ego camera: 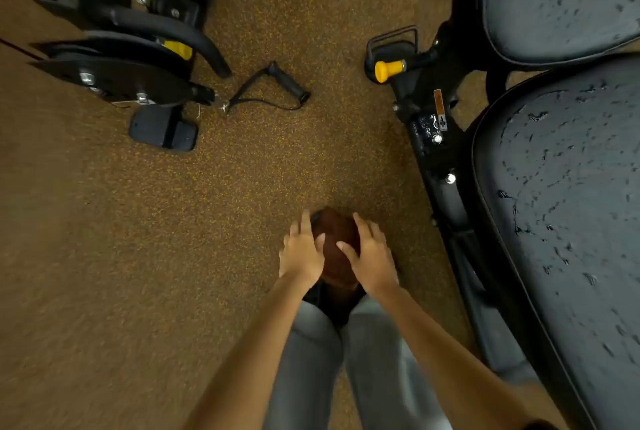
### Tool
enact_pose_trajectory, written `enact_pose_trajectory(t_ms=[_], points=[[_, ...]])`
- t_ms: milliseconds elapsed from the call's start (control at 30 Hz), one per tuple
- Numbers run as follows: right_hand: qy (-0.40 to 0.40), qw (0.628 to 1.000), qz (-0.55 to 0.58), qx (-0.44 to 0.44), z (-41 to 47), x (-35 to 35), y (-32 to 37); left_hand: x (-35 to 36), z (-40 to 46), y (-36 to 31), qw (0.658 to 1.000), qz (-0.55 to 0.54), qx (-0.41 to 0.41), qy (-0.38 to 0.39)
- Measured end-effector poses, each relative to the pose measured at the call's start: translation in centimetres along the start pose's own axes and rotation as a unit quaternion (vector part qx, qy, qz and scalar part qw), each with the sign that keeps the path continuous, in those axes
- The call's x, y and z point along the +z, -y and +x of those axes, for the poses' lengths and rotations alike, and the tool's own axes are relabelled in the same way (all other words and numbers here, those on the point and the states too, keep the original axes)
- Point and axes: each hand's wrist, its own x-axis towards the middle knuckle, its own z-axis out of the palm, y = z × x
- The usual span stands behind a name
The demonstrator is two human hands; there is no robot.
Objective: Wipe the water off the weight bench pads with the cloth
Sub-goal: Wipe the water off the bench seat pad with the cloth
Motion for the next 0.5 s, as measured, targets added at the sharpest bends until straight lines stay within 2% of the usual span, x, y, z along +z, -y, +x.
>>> enact_pose_trajectory(t_ms=[167,267,367,500], points=[[-0.007,0.998,0.034,0.044,-0.1,0.4,-0.4,0.7,0.0,0.4,0.999,-0.015,-0.044,-0.007],[-0.023,0.996,0.056,0.067,0.2,0.1,0.1,0.3,0.1,0.3,0.995,-0.066,-0.062,-0.038],[-0.027,0.992,0.089,0.087,0.5,0.0,0.5,-0.3,0.2,0.0,0.991,-0.112,-0.071,-0.032],[-0.043,0.985,0.133,0.103,0.4,-1.0,1.6,-1.5,0.3,-1.4,0.996,-0.067,-0.064,-0.018]])
